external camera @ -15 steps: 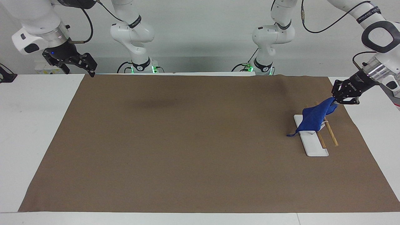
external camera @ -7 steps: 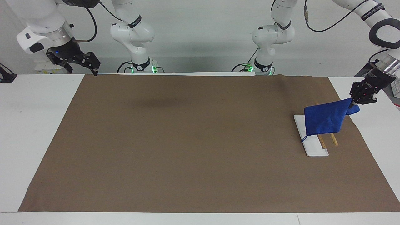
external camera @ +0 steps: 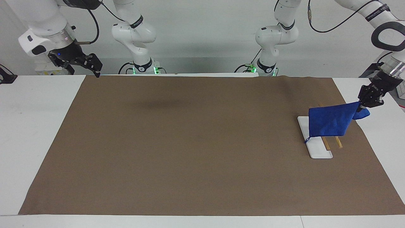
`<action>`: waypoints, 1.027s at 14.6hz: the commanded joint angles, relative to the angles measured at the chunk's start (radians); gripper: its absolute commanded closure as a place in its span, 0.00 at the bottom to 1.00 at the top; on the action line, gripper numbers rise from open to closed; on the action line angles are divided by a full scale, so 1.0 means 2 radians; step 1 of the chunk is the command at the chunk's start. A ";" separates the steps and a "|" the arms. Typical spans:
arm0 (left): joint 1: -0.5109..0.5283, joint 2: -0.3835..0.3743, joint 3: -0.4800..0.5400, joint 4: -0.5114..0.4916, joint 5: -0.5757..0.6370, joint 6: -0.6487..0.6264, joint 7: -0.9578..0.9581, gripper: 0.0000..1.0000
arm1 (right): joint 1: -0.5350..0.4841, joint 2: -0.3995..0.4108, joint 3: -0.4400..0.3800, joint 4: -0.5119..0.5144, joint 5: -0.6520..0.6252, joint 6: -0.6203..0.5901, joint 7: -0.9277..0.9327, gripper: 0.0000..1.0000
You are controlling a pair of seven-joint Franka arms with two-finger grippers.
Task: Right arm passes towel to left arm to hang
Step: 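Drape the towel over the wooden dowels with the left gripper, then release the towel and raise the left gripper away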
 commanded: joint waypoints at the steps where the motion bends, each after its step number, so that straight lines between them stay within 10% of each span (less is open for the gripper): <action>1: 0.000 -0.010 0.001 -0.043 0.010 0.009 0.011 1.00 | -0.008 -0.011 0.004 -0.014 0.005 0.001 -0.007 0.00; 6: 0.000 -0.007 -0.003 -0.040 0.040 0.027 0.052 0.88 | -0.009 -0.012 0.004 -0.014 0.005 0.001 -0.007 0.00; 8: 0.000 -0.004 -0.005 -0.032 0.051 0.026 0.104 0.45 | -0.008 -0.012 0.004 -0.014 0.005 0.001 -0.007 0.00; 9: -0.001 -0.004 -0.006 -0.032 0.055 0.027 0.132 0.05 | -0.009 -0.012 0.004 -0.014 0.005 0.001 -0.007 0.00; 15: -0.006 -0.001 -0.028 -0.009 0.070 0.025 0.172 0.00 | -0.009 -0.012 0.004 -0.014 0.005 0.001 -0.007 0.00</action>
